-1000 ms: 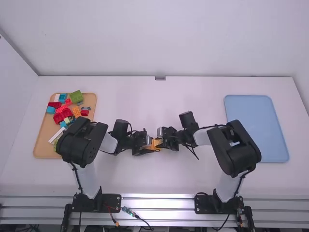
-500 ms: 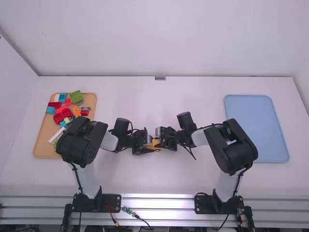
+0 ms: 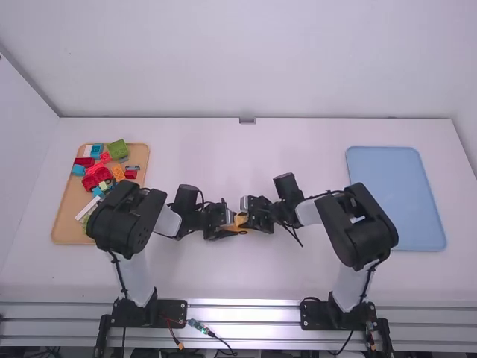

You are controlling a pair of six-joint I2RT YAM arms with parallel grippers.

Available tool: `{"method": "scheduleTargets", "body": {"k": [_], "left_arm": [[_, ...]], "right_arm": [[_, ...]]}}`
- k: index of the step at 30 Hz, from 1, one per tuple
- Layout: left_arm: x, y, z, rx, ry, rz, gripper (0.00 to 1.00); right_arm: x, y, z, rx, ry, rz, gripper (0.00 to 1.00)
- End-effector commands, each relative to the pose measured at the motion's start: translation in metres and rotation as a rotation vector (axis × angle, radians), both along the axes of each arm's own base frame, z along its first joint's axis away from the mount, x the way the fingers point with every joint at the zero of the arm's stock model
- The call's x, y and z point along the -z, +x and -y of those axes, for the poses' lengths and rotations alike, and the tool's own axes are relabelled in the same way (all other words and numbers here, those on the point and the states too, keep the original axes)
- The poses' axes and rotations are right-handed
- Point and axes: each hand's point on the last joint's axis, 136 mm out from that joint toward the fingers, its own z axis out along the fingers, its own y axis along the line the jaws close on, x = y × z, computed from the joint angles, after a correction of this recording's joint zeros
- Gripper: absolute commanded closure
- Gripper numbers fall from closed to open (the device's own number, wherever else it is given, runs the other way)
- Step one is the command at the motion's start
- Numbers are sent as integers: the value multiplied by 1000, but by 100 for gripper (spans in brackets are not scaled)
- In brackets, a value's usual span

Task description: Assemble lego blocks to make yellow taxi

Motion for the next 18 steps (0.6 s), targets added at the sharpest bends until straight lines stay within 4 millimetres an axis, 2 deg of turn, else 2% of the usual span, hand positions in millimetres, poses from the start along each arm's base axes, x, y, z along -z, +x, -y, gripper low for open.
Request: {"method": "scheduleTargets", "body": {"k": [1,3,7,18], "left_arm": [[12,-5,-5,-20,39,-24,55],[12,-4,-5,-21,42,-34,55],[13,-2,-5,-20,48,-58,55],[13,-3,-4,-14,49,-61,56]], "right_arm": [[-1,-1,-3,-17,19,-13,92],[-2,0,-4,-18,22,-8,85],[-2,-1,-4,-21,27,-9,80],[-5,-1,-6,-17,37,-21,82]]}}
